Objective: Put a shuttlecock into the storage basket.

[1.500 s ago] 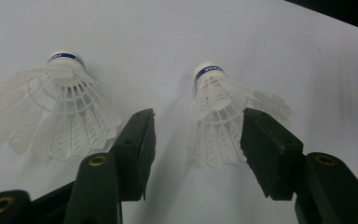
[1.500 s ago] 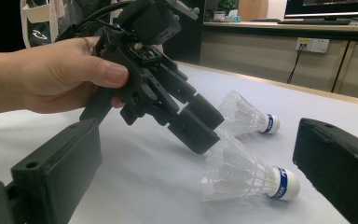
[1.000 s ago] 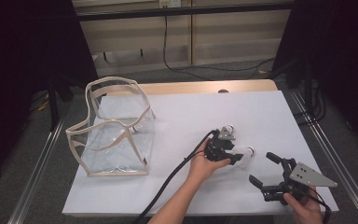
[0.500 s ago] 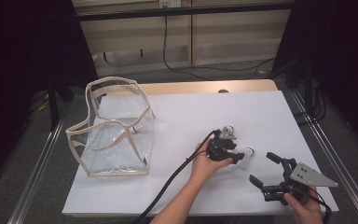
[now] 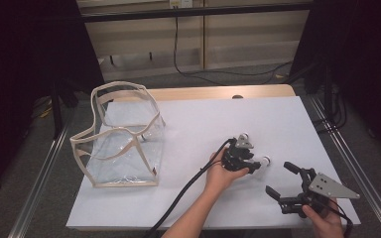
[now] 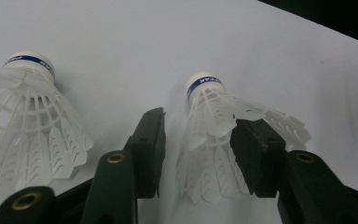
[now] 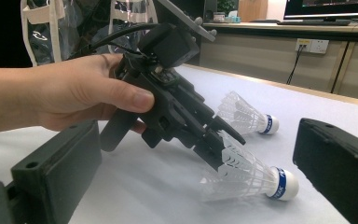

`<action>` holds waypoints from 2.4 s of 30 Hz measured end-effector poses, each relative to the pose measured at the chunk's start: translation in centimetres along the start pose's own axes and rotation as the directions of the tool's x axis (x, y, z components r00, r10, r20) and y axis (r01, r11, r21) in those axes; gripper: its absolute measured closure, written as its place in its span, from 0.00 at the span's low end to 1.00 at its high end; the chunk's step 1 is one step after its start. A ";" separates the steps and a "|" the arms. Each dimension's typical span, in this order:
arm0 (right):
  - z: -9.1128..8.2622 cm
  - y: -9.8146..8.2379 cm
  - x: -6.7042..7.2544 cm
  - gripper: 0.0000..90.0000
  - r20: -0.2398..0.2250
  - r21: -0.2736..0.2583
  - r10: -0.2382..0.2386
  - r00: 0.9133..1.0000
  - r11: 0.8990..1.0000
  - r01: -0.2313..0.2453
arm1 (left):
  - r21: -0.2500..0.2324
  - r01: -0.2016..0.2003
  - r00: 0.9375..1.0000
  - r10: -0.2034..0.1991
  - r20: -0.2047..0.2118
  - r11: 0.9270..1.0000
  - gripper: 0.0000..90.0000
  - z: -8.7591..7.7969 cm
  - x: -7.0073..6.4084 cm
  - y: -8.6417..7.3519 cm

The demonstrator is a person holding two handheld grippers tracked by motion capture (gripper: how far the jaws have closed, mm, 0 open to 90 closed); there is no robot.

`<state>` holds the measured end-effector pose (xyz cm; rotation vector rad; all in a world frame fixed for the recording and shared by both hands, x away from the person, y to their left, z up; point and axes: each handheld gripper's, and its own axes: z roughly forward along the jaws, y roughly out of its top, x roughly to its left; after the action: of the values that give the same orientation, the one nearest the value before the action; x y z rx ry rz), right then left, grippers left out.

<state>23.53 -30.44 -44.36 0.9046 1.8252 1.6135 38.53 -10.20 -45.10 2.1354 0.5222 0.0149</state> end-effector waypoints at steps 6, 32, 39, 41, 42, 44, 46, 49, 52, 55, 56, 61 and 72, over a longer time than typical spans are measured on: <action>0.0 0.0 0.0 0.01 0.000 0.000 -0.001 1.000 1.000 0.001 | 0.001 -0.009 1.000 0.009 -0.005 1.000 0.63 0.3 0.0 0.0; -0.1 0.0 -0.1 0.01 0.004 -0.003 0.002 1.000 1.000 -0.002 | 0.033 0.074 0.996 -0.075 0.038 0.997 1.00 0.2 0.4 -0.1; -0.1 0.0 -0.1 0.01 0.003 -0.002 0.000 1.000 1.000 0.000 | 0.062 0.096 0.993 -0.100 0.057 0.993 1.00 -1.1 0.4 0.2; -0.1 0.0 -0.1 0.01 0.006 0.003 0.005 1.000 1.000 -0.005 | 0.060 0.112 0.991 -0.116 0.065 0.992 1.00 -1.4 0.4 0.2; -0.1 0.0 -0.1 0.01 0.006 0.003 0.006 1.000 1.000 -0.006 | 0.065 0.115 0.991 -0.119 0.066 0.991 1.00 -1.6 0.5 0.2; -0.2 0.0 -0.1 0.01 0.006 0.002 0.007 1.000 1.000 -0.007 | 0.078 0.125 0.989 -0.130 0.066 0.989 1.00 -1.8 0.5 0.2; -0.2 0.0 -0.1 0.01 0.006 0.003 0.008 1.000 1.000 -0.008 | 0.088 0.135 0.987 -0.141 0.072 0.987 1.00 -2.0 0.5 0.2; -0.2 0.0 -0.1 0.01 0.007 0.002 0.006 1.000 1.000 -0.006 | 0.095 0.139 0.986 -0.147 0.076 0.986 1.00 -2.4 0.5 0.3; -0.2 -0.1 -0.2 0.01 0.008 0.002 0.005 1.000 1.000 -0.005 | 0.112 0.144 0.984 -0.154 0.087 0.983 1.00 -2.8 0.4 0.5; -0.1 -0.1 -0.2 0.01 0.008 0.002 0.004 1.000 1.000 -0.004 | 0.123 0.135 0.985 -0.147 0.089 0.983 1.00 -3.2 0.3 0.6; -0.1 -0.1 -0.2 0.01 0.007 0.003 0.006 1.000 1.000 -0.006 | 0.125 0.134 0.985 -0.145 0.089 0.983 1.00 -3.4 0.3 0.7; -0.1 -0.1 -0.1 0.01 0.003 0.005 0.007 1.000 1.000 -0.007 | 0.133 0.143 0.983 -0.156 0.092 0.981 1.00 -4.0 0.5 0.8; 0.0 0.0 -0.2 0.01 0.003 0.002 0.005 1.000 1.000 -0.005 | 0.128 0.152 0.983 -0.164 0.088 0.980 1.00 -5.4 1.1 0.9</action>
<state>23.63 -30.58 -44.41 0.9117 1.8242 1.6132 38.78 -6.01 -41.38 2.1930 0.6471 -0.2156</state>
